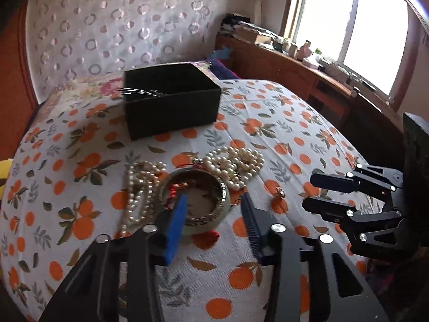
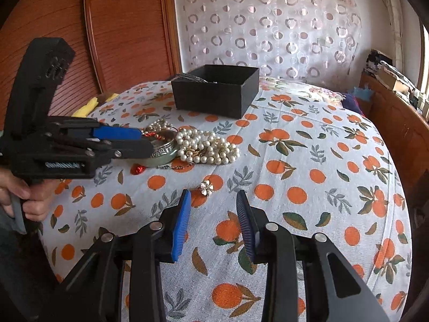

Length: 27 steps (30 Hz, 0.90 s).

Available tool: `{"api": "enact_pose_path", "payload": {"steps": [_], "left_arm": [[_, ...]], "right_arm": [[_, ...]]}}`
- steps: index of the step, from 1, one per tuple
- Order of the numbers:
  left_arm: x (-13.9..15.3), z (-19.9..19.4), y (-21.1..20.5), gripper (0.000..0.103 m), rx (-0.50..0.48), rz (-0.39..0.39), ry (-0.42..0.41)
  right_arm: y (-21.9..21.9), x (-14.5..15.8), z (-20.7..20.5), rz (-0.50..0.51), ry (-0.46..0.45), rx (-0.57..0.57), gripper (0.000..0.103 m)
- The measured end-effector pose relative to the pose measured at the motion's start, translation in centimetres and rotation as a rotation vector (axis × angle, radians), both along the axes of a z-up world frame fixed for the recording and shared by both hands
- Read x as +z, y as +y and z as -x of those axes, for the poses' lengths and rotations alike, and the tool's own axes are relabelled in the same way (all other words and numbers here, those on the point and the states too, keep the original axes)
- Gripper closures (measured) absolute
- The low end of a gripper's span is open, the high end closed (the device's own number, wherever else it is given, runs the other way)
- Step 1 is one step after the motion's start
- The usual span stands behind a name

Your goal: Organize jewelry

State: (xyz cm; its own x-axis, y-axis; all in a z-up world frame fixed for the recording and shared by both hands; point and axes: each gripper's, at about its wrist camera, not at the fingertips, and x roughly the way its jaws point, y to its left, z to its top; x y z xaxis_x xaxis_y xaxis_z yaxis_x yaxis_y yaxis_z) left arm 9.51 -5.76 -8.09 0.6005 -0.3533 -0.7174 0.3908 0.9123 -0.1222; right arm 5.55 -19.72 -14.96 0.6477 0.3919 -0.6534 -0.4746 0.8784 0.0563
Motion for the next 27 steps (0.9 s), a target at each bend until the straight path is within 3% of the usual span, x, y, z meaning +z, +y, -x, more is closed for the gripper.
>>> {"api": "enact_pose_path", "payload": {"steps": [5,10,12,14,27], "left_arm": [[-0.3,-0.5,-1.5,0.070,-0.024,-0.032,-0.002],[-1.0,-1.5,-1.8,0.080,-0.003,-0.055,0.022],[-1.1,-1.6,-1.6,0.084,0.009,-0.059,0.021],[-0.9,-1.4,-1.4,0.097,0.007,-0.042,0.012],[2.0,2.1,0.9,0.099,0.061,0.026,-0.067]], "right_arm": [[0.1,-0.2,0.3,-0.005,-0.001,0.013,0.065],[0.2,-0.2,0.2,-0.013,-0.003,0.013,0.065],[0.2,-0.2,0.3,-0.009,-0.007,0.011,0.065],[0.2,-0.2,0.3,-0.007,-0.009,0.011,0.065],[0.2,-0.3,0.2,-0.005,0.004,0.007,0.065]]}}
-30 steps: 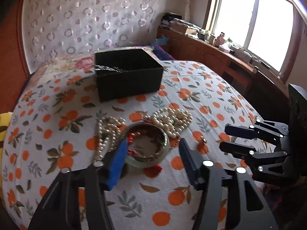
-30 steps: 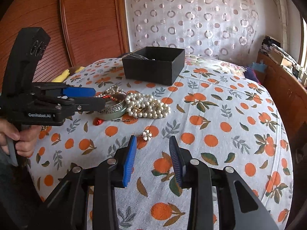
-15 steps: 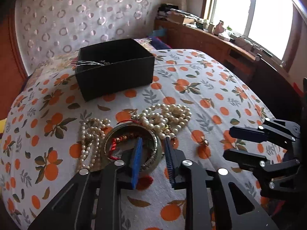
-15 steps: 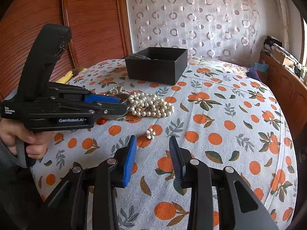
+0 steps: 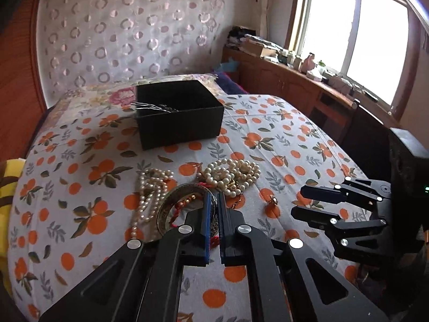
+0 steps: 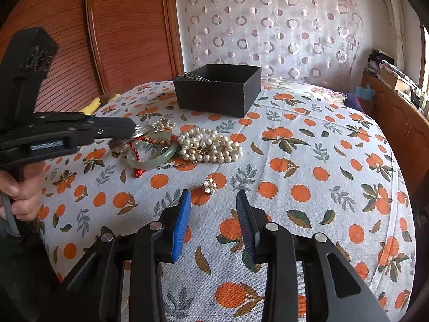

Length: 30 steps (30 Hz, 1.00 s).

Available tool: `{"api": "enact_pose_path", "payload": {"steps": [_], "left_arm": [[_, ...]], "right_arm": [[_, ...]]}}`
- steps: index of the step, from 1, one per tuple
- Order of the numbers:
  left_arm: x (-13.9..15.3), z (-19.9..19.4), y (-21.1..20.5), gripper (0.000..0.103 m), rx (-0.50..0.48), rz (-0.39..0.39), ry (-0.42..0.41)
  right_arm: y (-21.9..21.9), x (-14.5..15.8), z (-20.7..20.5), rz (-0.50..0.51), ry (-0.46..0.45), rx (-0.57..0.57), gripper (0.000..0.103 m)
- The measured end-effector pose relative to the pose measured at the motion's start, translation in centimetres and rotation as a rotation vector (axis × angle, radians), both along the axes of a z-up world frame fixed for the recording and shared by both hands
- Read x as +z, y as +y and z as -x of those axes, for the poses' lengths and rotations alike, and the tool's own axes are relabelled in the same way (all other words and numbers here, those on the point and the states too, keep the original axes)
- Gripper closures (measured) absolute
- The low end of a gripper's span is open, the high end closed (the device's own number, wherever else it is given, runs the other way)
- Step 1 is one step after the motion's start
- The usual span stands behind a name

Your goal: Organize jewelry

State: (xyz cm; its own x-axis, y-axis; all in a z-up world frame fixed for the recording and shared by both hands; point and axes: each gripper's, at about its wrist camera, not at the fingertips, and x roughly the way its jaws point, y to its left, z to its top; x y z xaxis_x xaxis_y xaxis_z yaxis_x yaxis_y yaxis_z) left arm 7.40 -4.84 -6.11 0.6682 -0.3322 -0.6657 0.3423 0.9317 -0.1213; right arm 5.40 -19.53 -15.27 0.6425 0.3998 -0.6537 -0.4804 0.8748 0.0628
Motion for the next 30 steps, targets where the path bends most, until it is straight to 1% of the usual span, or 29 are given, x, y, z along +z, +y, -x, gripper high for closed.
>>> {"api": "enact_pose_path", "payload": {"steps": [5,10,11,12,13,16,18,22,26,30], "left_arm": [[0.6,0.5,1.8,0.099,0.024,0.051,-0.010],[1.2,0.9,3.3,0.100,0.050,0.079,-0.028],[1.4,1.0,3.6,0.100,0.054,0.082,-0.032],[1.4,1.2,3.8,0.100,0.055,0.084,-0.035],[1.6,1.4,4.0,0.100,0.057,0.088,-0.040],[1.8,1.7,4.5,0.100,0.067,0.098,-0.053],[2.0,1.8,4.8,0.100,0.069,0.101,-0.057],[2.4,2.0,4.9,0.100,0.066,0.103,-0.069],[2.3,2.1,5.0,0.100,0.063,0.107,-0.068],[2.3,2.2,5.1,0.100,0.065,0.110,-0.063]], "right_arm": [[0.2,-0.1,-0.2,0.010,0.010,-0.006,0.065],[0.7,0.0,-0.4,0.046,0.003,-0.003,0.065],[0.8,0.1,-0.5,0.050,0.002,0.001,0.066],[0.9,0.2,-0.6,0.051,0.003,0.008,0.074],[1.2,0.5,-1.0,0.052,0.009,0.022,0.075],[1.9,1.4,-1.7,0.067,-0.011,0.043,0.078],[2.2,1.8,-2.8,0.079,-0.016,0.046,0.079],[2.4,1.7,-5.5,0.110,0.007,0.034,0.082],[2.5,0.9,-8.5,0.125,0.063,0.032,0.084],[3.0,0.2,-10.3,0.126,0.104,0.037,0.084]]}}
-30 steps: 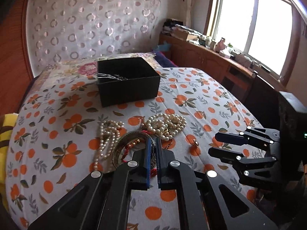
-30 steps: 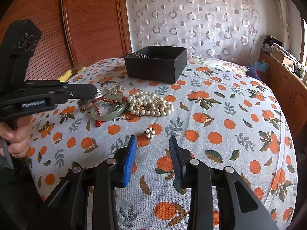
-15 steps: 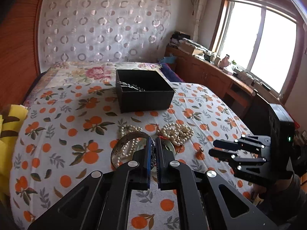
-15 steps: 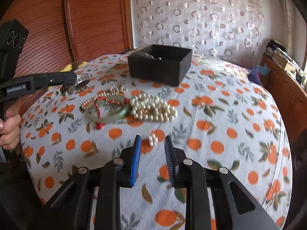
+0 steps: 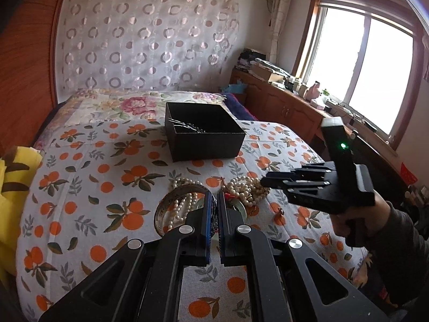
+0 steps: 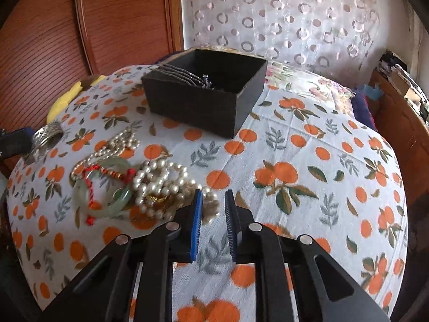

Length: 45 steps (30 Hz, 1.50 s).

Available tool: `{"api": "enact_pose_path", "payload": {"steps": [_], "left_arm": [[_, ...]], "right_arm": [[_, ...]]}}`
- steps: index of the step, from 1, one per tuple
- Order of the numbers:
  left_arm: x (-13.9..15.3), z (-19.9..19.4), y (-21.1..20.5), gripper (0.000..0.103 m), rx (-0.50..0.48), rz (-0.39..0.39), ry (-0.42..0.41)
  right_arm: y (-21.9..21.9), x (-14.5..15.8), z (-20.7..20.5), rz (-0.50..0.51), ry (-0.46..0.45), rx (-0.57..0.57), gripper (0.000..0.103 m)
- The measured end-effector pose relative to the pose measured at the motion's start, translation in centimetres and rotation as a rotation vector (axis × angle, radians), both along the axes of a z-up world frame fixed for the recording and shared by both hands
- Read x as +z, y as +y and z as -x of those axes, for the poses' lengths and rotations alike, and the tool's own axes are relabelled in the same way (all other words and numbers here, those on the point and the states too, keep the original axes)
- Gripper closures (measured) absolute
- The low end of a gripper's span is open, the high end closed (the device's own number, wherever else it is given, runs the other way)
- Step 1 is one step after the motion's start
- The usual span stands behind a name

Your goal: Organize jewelry

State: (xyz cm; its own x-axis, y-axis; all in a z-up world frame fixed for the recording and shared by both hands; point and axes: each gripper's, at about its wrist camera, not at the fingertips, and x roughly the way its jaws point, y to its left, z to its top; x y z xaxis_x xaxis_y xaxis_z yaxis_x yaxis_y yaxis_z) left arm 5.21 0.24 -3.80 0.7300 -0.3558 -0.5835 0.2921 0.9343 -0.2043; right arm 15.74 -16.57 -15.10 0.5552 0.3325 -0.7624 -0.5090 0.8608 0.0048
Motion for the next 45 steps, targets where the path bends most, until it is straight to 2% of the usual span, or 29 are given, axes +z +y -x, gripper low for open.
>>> {"api": "enact_pose_path", "payload": {"steps": [4,7,13,17,18,19,26,37,45], "left_arm": [[-0.1,0.0,0.2,0.100,0.000,0.003,0.003],[-0.1,0.0,0.2,0.100,0.001,0.001,0.001],[-0.1,0.0,0.3,0.100,0.001,0.002,0.003],[0.0,0.0,0.4,0.100,0.001,0.004,0.002],[0.0,-0.1,0.5,0.100,0.001,0.005,0.002],[0.0,-0.1,0.5,0.100,0.002,0.004,0.002],[0.4,-0.5,0.7,0.100,0.007,0.009,-0.002],[3.2,-2.3,0.8,0.100,0.006,-0.004,-0.046],[5.6,-5.0,-0.2,0.100,-0.020,-0.019,-0.077]], "right_arm": [[1.4,-0.3,-0.9,0.008,0.036,0.036,0.084],[2.6,-0.5,-1.2,0.049,0.018,0.052,0.084],[2.9,-0.5,-2.2,0.020,0.038,0.055,0.084],[2.6,-0.3,-2.0,0.013,0.031,0.058,0.088],[2.4,0.0,-1.7,0.010,0.013,0.053,0.094],[2.3,0.2,-1.5,0.005,0.000,0.050,0.095],[1.4,3.7,-0.1,-0.032,-0.081,0.054,0.095],[0.4,11.1,1.7,-0.090,-0.234,0.059,0.095],[1.1,16.3,0.9,-0.092,-0.335,0.066,0.095]]}}
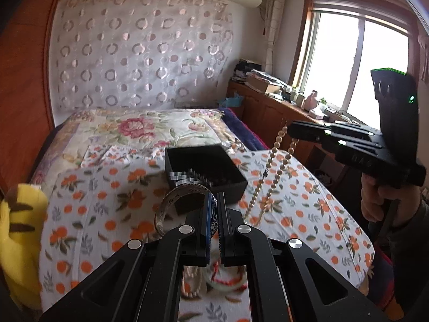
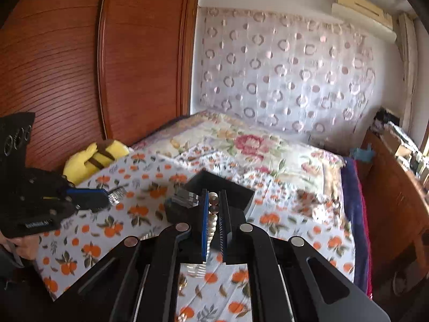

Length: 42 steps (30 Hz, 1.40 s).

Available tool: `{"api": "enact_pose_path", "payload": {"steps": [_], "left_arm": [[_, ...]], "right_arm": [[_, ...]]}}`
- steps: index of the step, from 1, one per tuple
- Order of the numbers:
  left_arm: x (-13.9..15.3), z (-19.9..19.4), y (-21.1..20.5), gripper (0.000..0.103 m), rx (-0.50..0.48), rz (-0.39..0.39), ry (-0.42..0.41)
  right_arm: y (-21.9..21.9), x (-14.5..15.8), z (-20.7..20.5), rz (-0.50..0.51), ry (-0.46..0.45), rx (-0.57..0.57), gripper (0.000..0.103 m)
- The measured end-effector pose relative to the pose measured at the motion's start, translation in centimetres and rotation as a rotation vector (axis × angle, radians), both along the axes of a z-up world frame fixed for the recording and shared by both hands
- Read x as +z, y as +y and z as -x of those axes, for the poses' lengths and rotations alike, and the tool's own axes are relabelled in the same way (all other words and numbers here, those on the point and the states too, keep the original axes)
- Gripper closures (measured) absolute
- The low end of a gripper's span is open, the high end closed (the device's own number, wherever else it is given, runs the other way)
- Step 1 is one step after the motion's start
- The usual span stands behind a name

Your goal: Organize jewelry

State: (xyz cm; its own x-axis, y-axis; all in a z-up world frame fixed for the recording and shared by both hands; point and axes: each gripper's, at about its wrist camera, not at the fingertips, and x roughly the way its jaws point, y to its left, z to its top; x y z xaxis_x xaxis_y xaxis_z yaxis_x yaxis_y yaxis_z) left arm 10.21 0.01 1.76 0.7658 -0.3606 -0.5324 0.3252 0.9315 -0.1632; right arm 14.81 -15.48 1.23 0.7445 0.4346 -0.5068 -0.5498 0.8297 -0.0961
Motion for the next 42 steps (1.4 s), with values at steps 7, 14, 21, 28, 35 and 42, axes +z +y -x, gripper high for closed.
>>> {"api": "enact_pose_path", "payload": {"steps": [7,14,21,28,35,42], "left_arm": [[2.4,-4.0,-1.0,0.100,-0.022,0.009,-0.017],[2.5,-8.7,-2.6,0.100,-0.052,-0.018,-0.006],[0.9,-13.1,-2.8,0.099,-0.055,0.012,0.047],[0.0,-14.9,-2.1,0.099,-0.046,0.041,0.070],[-0.4,-14.1,-0.4,0.099,-0.014,0.027,0.067],[-2.5,-10.0,1.7,0.099,0.012,-0.007,0.097]], "right_arm": [[0.1,4.0,-1.9,-0.017,-0.057,0.015,0.095],[0.4,7.1,-5.0,-0.043,-0.111,0.048,0.095],[0.6,5.4,-8.2,-0.056,-0.065,0.088,0.095],[1.5,0.2,-11.0,-0.032,0.040,0.082,0.095],[2.3,-3.7,-12.2,-0.016,0.126,0.081,0.095],[1.6,-4.7,-10.8,-0.021,0.141,0.037,0.092]]}}
